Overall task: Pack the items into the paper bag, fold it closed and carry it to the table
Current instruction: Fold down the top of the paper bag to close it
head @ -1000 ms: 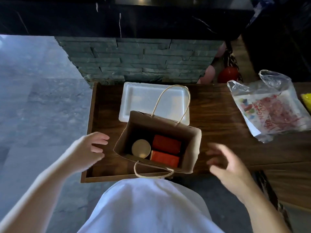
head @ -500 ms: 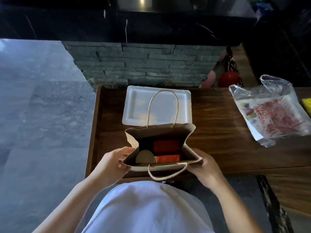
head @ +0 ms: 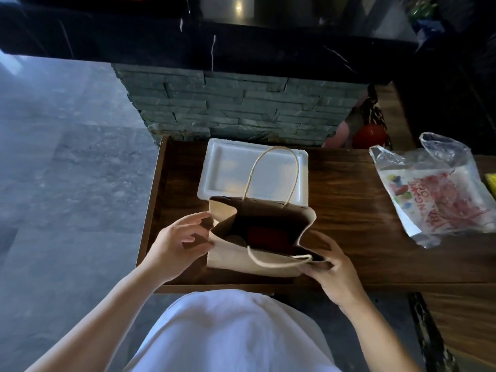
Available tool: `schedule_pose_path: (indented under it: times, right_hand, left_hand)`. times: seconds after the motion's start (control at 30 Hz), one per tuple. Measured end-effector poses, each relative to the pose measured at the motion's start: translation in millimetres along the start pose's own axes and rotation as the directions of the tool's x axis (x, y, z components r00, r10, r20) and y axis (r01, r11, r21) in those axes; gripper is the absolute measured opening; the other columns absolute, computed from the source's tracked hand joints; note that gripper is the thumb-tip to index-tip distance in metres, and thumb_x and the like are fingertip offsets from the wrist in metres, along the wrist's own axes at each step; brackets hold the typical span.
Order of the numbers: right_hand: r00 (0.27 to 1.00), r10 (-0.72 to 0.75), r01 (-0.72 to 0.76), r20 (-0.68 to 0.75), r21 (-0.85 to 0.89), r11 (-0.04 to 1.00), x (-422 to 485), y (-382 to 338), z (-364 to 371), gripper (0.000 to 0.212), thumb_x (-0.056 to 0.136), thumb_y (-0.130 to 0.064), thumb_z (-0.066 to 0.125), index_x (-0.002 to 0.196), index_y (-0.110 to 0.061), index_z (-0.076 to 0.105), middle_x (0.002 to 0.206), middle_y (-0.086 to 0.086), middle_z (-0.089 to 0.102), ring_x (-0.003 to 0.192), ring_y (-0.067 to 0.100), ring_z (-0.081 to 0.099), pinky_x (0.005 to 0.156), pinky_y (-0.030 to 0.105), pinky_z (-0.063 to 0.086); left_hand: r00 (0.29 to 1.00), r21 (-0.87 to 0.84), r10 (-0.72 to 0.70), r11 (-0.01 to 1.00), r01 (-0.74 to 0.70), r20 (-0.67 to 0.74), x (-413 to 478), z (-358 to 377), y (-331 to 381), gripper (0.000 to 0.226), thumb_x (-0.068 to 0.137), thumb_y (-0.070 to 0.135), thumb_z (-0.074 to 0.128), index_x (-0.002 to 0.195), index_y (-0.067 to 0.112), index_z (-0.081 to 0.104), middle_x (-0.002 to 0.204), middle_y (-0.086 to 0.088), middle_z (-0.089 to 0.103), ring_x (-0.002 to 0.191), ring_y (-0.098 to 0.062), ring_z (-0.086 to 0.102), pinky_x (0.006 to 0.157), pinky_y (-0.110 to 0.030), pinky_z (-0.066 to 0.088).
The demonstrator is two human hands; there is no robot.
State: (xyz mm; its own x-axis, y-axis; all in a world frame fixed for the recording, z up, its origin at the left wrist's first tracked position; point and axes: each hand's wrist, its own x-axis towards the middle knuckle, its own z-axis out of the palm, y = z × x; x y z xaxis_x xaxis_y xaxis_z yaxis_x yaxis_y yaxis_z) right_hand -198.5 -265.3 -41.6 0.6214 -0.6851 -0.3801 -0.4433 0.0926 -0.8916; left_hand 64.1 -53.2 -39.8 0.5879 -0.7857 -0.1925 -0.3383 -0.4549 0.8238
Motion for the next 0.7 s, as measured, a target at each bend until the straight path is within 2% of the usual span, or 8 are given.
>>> schedule_pose_path:
  times: [0.1, 0.17, 0.3, 0.4, 0.47, 0.57, 0.63, 0.7]
  right_hand:
    - [0.997, -0.058, 0.059, 0.043, -0.019, 0.998, 12, -4, 5, 0.059, 0.063, -0.013, 0.084, 0.119, -0.023, 0.066, 0.130, -0.016, 0.056, 0.116, -0.001, 0.056, 0.095, 0.020, 0.049]
    - [0.991, -0.079, 0.080, 0.105, -0.007, 0.997, 18, -7, 9, 0.051, 0.061, -0.019, 0.085, 0.110, -0.026, 0.072, 0.127, -0.019, 0.059, 0.115, -0.002, 0.057, 0.095, 0.020, 0.050]
    - [0.979, -0.120, 0.129, 0.165, -0.041, 0.991, 27, -11, 7, 0.046, 0.062, -0.017, 0.087, 0.104, -0.027, 0.073, 0.109, -0.014, 0.071, 0.106, 0.004, 0.064, 0.091, 0.029, 0.054]
    - [0.993, -0.117, 0.119, 0.029, -0.091, 0.989, 33, -12, 4, 0.028, 0.059, -0.022, 0.089, 0.075, -0.021, 0.067, 0.080, -0.002, 0.070, 0.079, 0.013, 0.065, 0.074, 0.033, 0.054]
    - [0.993, -0.115, 0.108, -0.038, -0.141, 0.984, 34, -10, 6, 0.039, 0.057, -0.031, 0.090, 0.069, -0.022, 0.054, 0.068, -0.006, 0.062, 0.065, 0.008, 0.059, 0.062, 0.023, 0.052]
    - [0.992, -0.117, 0.115, -0.043, -0.040, 0.993, 33, -6, 13, 0.033, 0.062, -0.027, 0.088, 0.077, -0.028, 0.060, 0.076, -0.013, 0.070, 0.074, 0.002, 0.066, 0.065, 0.017, 0.055]
    - [0.993, -0.105, 0.108, -0.051, 0.064, 0.992, 30, -5, 16, 0.022, 0.064, -0.036, 0.083, 0.083, -0.033, 0.071, 0.086, -0.010, 0.075, 0.083, 0.004, 0.070, 0.071, 0.018, 0.056]
    - [0.994, -0.075, 0.085, -0.079, 0.134, 0.987, 28, -6, 17, 0.020, 0.063, -0.045, 0.078, 0.081, -0.036, 0.076, 0.085, -0.010, 0.076, 0.082, 0.003, 0.070, 0.069, 0.014, 0.054]
  left_hand:
    - [0.996, -0.239, -0.089, 0.967, 0.085, -0.004, 7, 4, 2, 0.034, 0.075, 0.006, 0.079, 0.091, 0.026, 0.056, 0.107, 0.010, 0.072, 0.103, -0.011, 0.069, 0.084, -0.036, 0.060]
    - [0.994, -0.290, -0.104, 0.951, 0.104, 0.018, 7, 7, 2, 0.042, 0.076, -0.002, 0.077, 0.097, 0.025, 0.053, 0.100, 0.003, 0.075, 0.096, -0.017, 0.072, 0.083, -0.037, 0.060]
    - [0.997, -0.335, -0.081, 0.939, 0.082, 0.016, 3, 14, 2, 0.057, 0.078, -0.003, 0.075, 0.123, 0.028, 0.058, 0.113, 0.006, 0.072, 0.110, -0.014, 0.066, 0.087, -0.031, 0.058]
    - [0.995, -0.353, -0.091, 0.930, 0.098, 0.036, 1, 19, 4, 0.052, 0.081, 0.002, 0.073, 0.120, 0.034, 0.062, 0.113, 0.009, 0.071, 0.113, -0.009, 0.064, 0.082, -0.026, 0.059]
    - [0.993, -0.384, -0.117, 0.915, 0.121, 0.032, 2, 23, 5, 0.044, 0.083, 0.005, 0.072, 0.118, 0.032, 0.064, 0.110, 0.007, 0.073, 0.109, -0.009, 0.065, 0.082, -0.027, 0.059]
    - [0.990, -0.383, -0.137, 0.916, 0.121, -0.017, 4, 25, 6, 0.025, 0.090, 0.013, 0.064, 0.113, 0.019, 0.070, 0.105, 0.003, 0.076, 0.105, -0.013, 0.069, 0.085, -0.030, 0.057]
    - [0.986, -0.394, -0.161, 0.910, 0.130, -0.046, 5, 25, 6, 0.019, 0.093, 0.016, 0.060, 0.107, 0.018, 0.074, 0.100, 0.002, 0.077, 0.098, -0.013, 0.071, 0.083, -0.032, 0.058]
    - [0.986, -0.402, -0.162, 0.906, 0.130, -0.047, 6, 25, 9, 0.019, 0.094, 0.023, 0.057, 0.098, 0.022, 0.076, 0.095, 0.001, 0.077, 0.092, -0.012, 0.072, 0.076, -0.030, 0.061]
